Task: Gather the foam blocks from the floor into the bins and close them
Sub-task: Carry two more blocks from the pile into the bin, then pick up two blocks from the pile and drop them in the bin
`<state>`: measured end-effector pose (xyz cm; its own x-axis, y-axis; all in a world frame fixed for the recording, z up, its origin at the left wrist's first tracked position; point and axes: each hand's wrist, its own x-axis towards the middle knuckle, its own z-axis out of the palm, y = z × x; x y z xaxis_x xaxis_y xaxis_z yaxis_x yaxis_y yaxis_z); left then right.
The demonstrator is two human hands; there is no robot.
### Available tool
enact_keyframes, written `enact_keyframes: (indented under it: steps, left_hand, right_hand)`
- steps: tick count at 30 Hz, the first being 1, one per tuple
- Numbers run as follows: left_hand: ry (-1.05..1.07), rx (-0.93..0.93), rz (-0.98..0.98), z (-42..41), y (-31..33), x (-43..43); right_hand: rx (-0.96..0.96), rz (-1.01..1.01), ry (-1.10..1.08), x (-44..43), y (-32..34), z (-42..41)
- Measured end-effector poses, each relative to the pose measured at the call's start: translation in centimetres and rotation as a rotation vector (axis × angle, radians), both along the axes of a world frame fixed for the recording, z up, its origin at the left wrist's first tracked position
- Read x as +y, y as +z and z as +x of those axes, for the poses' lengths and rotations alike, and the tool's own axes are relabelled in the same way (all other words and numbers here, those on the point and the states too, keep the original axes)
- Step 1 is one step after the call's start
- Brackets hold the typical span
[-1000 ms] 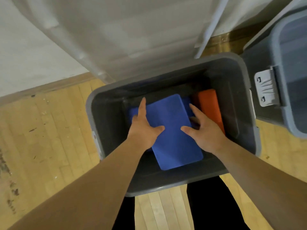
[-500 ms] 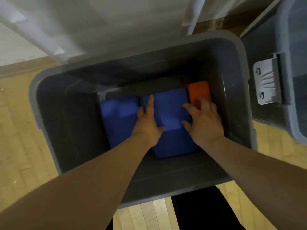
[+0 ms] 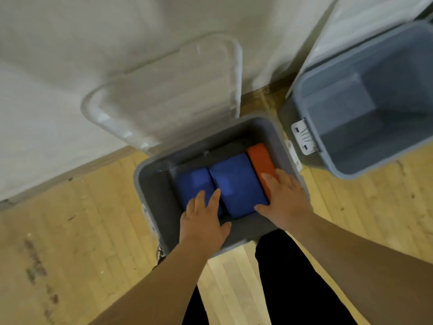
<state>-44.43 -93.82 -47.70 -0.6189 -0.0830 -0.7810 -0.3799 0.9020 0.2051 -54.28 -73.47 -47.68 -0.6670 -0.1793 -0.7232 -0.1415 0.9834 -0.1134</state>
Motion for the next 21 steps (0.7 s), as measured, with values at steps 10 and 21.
enact_keyframes:
  steps: [10,21]
  left_hand:
    - [-0.395,0.172,-0.008,3.4,22.6,-5.3]
    - [-0.96,0.413,-0.008,8.3,39.2,-1.7]
  right_hand:
    - [0.076,0.012,-0.552,-2.0,23.5,13.9]
    - [0.186,-0.002,-0.931,-0.5,39.5,34.1]
